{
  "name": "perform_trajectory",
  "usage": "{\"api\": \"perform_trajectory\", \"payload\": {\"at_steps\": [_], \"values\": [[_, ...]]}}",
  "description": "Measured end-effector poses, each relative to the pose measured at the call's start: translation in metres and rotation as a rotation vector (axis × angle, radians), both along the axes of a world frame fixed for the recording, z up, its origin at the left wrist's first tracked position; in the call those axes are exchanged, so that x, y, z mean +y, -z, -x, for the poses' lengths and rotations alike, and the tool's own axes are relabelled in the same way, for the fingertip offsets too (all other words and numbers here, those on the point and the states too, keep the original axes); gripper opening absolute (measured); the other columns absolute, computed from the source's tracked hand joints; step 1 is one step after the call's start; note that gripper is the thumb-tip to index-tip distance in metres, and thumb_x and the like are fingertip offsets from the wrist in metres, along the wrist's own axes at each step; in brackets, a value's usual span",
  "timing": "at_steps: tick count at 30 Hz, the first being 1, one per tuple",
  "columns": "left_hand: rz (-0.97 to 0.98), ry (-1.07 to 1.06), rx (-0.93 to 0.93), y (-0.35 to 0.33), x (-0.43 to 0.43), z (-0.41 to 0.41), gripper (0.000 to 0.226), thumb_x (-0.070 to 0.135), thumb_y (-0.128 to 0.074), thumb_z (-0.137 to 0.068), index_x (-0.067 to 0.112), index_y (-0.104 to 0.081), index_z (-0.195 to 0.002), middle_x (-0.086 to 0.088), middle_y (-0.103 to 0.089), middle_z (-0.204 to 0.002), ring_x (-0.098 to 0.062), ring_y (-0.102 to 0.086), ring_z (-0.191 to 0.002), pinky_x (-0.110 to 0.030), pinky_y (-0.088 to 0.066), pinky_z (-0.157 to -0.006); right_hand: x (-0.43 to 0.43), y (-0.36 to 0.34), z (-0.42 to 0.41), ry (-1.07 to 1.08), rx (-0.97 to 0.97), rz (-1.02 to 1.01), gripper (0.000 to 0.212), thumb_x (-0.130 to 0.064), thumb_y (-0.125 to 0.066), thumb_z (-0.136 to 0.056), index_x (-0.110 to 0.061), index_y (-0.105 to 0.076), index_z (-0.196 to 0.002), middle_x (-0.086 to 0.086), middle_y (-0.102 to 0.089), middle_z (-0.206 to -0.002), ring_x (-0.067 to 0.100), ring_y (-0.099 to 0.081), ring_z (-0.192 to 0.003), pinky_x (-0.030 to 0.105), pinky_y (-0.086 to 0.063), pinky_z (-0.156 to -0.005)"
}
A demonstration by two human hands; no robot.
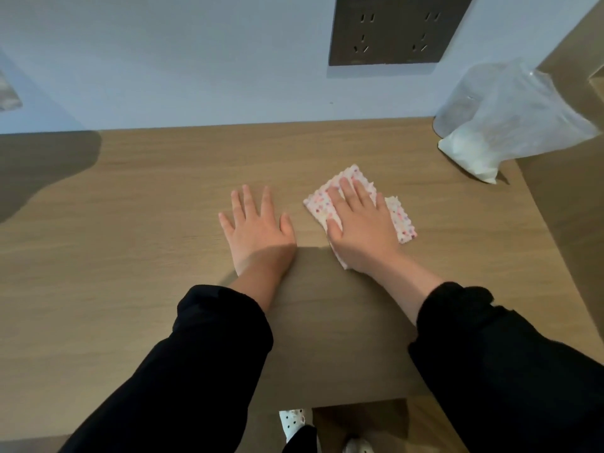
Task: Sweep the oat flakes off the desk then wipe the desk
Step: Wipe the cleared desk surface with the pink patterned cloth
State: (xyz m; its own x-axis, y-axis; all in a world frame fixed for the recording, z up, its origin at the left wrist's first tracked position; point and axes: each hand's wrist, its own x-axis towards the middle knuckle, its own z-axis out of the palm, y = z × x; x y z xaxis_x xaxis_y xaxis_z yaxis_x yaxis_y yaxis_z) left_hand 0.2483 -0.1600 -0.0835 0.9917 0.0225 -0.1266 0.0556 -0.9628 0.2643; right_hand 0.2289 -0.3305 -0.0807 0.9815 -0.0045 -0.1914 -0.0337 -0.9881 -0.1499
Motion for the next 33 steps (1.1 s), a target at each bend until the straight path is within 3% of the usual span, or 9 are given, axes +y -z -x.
{"api": "perform_trajectory", "payload": {"at_steps": [4, 7, 12, 18, 24, 33], "values": [[0.033, 0.004, -0.03, 0.0, 0.002, 0.0, 0.06, 0.043, -0.032, -0.097, 0.025, -0.02, -0.152, -0.004, -0.006, -0.162, -0.022, 0.004, -0.149, -0.05, 0.004, -0.118, -0.035, 0.0, 0.026, 0.068, 0.009, 0.052, 0.064, -0.042, -0.02, -0.098, -0.023, -0.002, -0.156, -0.001, 0.007, -0.163, 0.016, 0.009, -0.15, 0.044, 0.001, -0.12], [0.071, 0.085, -0.09, -0.002, -0.001, 0.005, 0.057, 0.036, -0.039, -0.095, 0.021, -0.03, -0.15, -0.002, -0.017, -0.16, -0.019, -0.004, -0.148, -0.052, 0.001, -0.117, -0.073, 0.001, 0.003, 0.203, -0.003, 0.058, 0.064, -0.041, -0.022, -0.098, -0.021, -0.005, -0.156, 0.001, 0.003, -0.164, 0.019, 0.005, -0.15, 0.046, -0.003, -0.121], [0.111, 0.152, -0.158, 0.0, -0.002, 0.024, 0.05, 0.018, -0.045, -0.094, 0.011, -0.042, -0.143, -0.01, -0.03, -0.156, -0.026, -0.018, -0.146, -0.048, -0.01, -0.118, -0.096, 0.002, -0.033, 0.235, -0.011, 0.049, 0.063, -0.041, -0.021, -0.098, -0.019, -0.009, -0.156, 0.003, -0.001, -0.164, 0.021, 0.003, -0.15, 0.048, -0.005, -0.121], [0.094, 0.308, -0.077, -0.005, -0.03, 0.073, 0.055, 0.021, -0.043, -0.096, 0.016, -0.031, -0.149, -0.006, -0.014, -0.161, -0.021, -0.006, -0.148, -0.042, -0.001, -0.118, -0.114, 0.001, -0.005, 0.193, -0.035, 0.012, 0.062, -0.038, -0.023, -0.099, -0.019, -0.01, -0.156, 0.002, -0.003, -0.164, 0.019, 0.001, -0.15, 0.045, -0.003, -0.121], [-0.029, 0.126, -0.001, 0.002, -0.065, 0.118, 0.058, 0.028, -0.025, -0.1, 0.023, -0.006, -0.154, -0.002, 0.006, -0.162, -0.019, 0.011, -0.148, -0.042, 0.006, -0.118, -0.157, 0.002, 0.049, 0.245, -0.041, 0.018, 0.06, -0.034, -0.025, -0.099, -0.019, -0.011, -0.156, 0.0, -0.003, -0.164, 0.015, 0.002, -0.15, 0.041, -0.001, -0.121], [-0.03, 0.123, -0.035, 0.001, -0.067, 0.12, 0.059, 0.029, -0.029, -0.097, 0.021, -0.016, -0.154, -0.005, -0.005, -0.162, -0.022, 0.004, -0.149, -0.047, 0.0, -0.12, -0.203, -0.001, 0.088, 0.486, -0.06, 0.028, 0.06, -0.033, -0.025, -0.099, -0.016, -0.014, -0.156, 0.003, -0.006, -0.164, 0.018, -0.001, -0.15, 0.044, -0.005, -0.12]]}}
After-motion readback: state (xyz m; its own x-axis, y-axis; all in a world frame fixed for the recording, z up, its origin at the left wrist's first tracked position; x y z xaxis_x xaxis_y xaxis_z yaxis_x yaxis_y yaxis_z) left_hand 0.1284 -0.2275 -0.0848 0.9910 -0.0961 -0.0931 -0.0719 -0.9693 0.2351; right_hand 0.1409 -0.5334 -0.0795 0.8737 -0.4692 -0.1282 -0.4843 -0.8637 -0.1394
